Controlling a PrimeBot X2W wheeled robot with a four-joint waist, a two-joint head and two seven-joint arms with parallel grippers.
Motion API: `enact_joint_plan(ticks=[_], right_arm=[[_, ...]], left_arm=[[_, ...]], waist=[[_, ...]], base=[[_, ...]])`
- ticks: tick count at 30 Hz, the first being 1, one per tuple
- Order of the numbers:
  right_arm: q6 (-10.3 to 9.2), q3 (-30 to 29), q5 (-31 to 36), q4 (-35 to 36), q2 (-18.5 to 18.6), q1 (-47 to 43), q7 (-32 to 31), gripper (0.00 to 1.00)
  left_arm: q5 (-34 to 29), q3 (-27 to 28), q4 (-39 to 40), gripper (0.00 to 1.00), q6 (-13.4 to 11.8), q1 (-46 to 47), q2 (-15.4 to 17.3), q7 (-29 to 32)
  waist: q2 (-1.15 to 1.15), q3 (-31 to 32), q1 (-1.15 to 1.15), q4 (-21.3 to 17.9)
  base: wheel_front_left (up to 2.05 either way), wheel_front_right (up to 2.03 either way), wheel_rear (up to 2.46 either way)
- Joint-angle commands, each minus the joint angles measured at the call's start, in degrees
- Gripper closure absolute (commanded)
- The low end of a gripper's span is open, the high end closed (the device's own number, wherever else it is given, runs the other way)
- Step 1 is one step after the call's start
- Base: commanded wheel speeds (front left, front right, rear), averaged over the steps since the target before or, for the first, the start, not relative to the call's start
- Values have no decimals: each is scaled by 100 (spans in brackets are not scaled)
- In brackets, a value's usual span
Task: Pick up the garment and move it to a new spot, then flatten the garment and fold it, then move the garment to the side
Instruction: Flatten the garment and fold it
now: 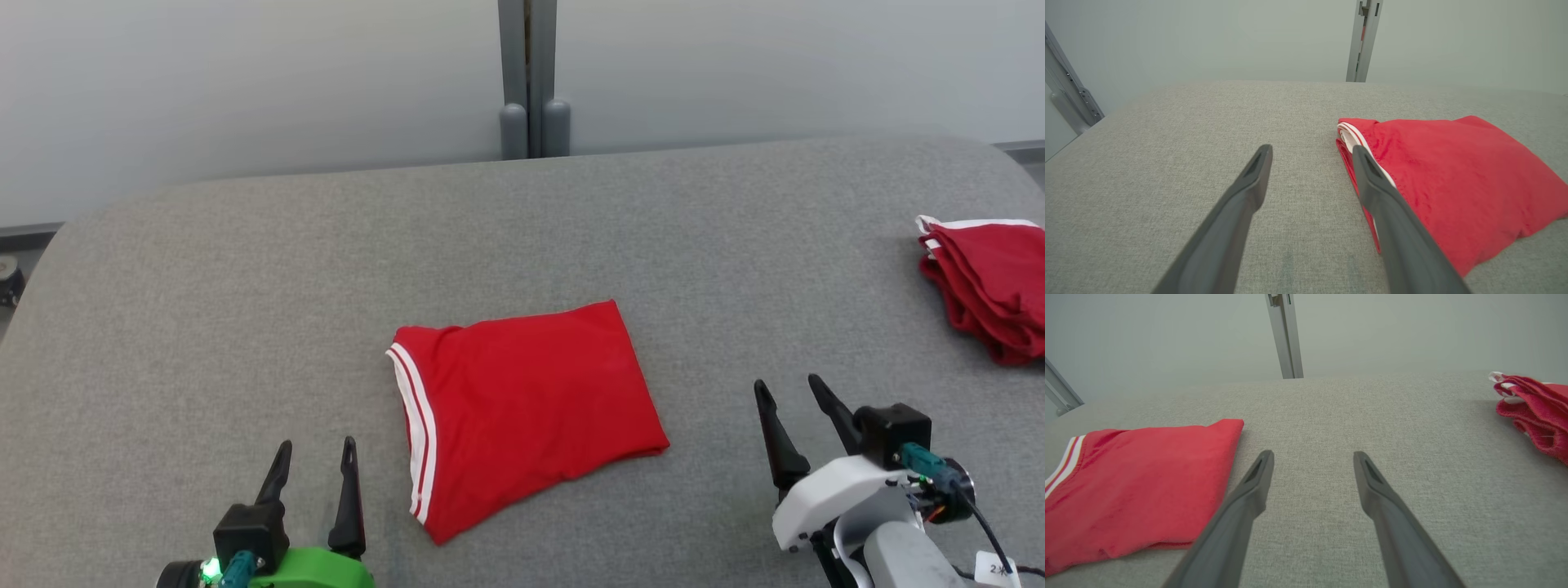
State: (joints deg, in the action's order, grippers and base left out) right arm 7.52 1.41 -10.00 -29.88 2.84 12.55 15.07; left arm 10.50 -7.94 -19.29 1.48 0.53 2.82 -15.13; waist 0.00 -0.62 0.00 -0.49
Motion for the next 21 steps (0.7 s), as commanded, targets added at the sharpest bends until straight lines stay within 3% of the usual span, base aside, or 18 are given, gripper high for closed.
enact_joint_plan(ticks=[1, 21], right_arm=[[-8, -20, 25, 11, 19, -140, 11, 0], [-8, 45, 9, 8, 19, -315, 11, 0]], left_arm=[[2, 24, 6, 0, -29, -117, 23, 2], [32, -46, 109, 0, -54, -248, 23, 2]], waist=[[0, 106, 0, -91], [0, 140, 0, -46]], base=[[0, 0, 0], [0, 0, 0]])
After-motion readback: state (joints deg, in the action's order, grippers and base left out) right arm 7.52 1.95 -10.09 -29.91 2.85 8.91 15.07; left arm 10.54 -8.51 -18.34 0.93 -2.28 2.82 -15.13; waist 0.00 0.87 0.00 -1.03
